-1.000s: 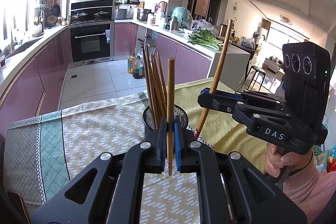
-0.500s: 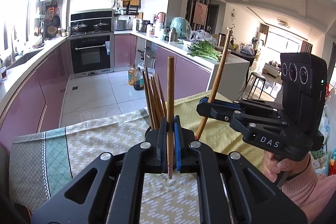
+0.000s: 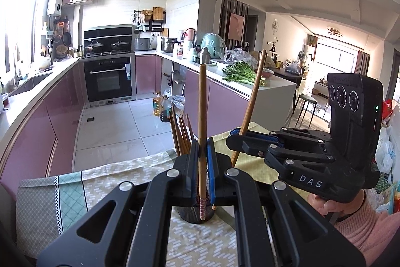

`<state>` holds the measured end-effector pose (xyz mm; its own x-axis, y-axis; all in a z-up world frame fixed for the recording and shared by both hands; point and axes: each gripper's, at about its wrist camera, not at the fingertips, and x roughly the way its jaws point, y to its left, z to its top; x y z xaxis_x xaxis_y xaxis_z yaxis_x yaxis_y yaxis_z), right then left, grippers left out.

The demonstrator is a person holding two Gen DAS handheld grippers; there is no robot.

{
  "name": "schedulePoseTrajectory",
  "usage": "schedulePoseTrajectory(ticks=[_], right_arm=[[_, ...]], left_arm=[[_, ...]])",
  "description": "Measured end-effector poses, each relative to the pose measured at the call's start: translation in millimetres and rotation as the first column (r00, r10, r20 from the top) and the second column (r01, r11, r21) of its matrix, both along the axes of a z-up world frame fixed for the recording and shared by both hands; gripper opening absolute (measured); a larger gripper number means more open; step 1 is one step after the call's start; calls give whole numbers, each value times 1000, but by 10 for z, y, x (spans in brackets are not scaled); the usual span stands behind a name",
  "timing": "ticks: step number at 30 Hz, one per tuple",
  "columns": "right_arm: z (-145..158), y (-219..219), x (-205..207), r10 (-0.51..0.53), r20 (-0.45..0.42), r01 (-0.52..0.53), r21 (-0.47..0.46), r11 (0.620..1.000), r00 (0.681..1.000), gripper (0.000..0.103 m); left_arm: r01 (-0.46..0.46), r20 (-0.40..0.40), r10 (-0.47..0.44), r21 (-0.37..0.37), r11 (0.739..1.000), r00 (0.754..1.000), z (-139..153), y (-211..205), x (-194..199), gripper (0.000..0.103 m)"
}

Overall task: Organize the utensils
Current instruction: 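Carry both upright chopsticks over the mesh cup rim, then lower the left gripper's chopstick into the cup while the right gripper lowers its own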

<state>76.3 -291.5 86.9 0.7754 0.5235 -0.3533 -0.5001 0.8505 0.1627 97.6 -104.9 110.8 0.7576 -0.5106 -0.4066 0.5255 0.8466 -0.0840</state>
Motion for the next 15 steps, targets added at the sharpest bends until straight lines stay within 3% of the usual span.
schedulePoseTrajectory(ticks=[15], right_arm=[[-42, 24, 145, -30, -10, 30, -4, 1000, 1000, 6]], left_arm=[[-5, 42, 5, -7, 1000, 999, 66, -159, 11, 7]])
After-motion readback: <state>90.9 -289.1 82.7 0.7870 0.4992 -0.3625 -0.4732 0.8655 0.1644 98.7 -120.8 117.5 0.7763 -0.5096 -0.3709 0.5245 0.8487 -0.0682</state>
